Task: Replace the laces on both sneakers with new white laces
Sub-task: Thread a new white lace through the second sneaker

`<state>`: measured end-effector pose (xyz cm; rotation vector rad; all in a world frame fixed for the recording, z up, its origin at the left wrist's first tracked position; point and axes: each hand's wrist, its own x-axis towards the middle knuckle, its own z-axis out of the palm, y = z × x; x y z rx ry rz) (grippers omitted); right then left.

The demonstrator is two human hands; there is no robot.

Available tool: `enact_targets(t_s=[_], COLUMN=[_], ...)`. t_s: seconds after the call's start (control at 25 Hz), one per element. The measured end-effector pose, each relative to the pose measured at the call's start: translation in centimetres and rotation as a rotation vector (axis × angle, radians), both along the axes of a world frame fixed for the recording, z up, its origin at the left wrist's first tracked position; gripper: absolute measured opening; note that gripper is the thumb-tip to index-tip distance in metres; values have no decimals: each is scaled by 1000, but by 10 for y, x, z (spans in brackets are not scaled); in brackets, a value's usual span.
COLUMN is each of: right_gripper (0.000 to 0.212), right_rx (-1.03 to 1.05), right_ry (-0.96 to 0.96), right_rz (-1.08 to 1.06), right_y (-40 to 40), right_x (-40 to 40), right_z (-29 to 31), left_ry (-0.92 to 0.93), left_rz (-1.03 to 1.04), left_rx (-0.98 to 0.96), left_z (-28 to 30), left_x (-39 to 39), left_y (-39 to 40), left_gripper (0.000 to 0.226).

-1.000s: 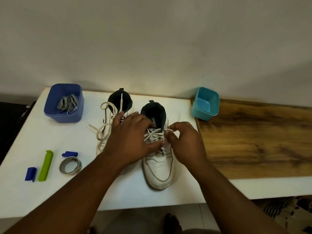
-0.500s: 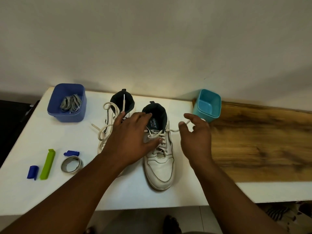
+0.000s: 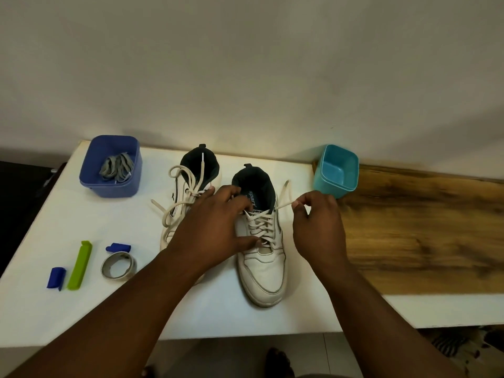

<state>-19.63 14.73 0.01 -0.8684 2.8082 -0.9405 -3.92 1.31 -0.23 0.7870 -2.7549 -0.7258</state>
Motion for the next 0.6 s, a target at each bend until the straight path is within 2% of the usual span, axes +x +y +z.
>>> enact_targets(t_s=[0.08,0.2,0.28,0.4,0.52,0.6], right_gripper=[9,50,67,56,44,39], right_rx=[-51,-84,16,142,121,122], right_ry=[-22,-116,-75,-17,-35,-18], right_rz=[36,251,399,458,466,456], right_y=[-3,-8,-8,-7,-6,-7], right_x=[7,13,13,9,7,10], right_z=[-1,5,5,0,-1,-1], left_ry=[-32,-26,34,63,86,116], left_rz=[24,86,177,231,228,208], left_rx=[-28,-26,9,22,6,69], left_z=[1,5,6,5,0,-2], left_x=[0,0,0,-2,-4,-7], left_y=[2,3,4,6,7,6], left_gripper=[73,87,65,24,19,18])
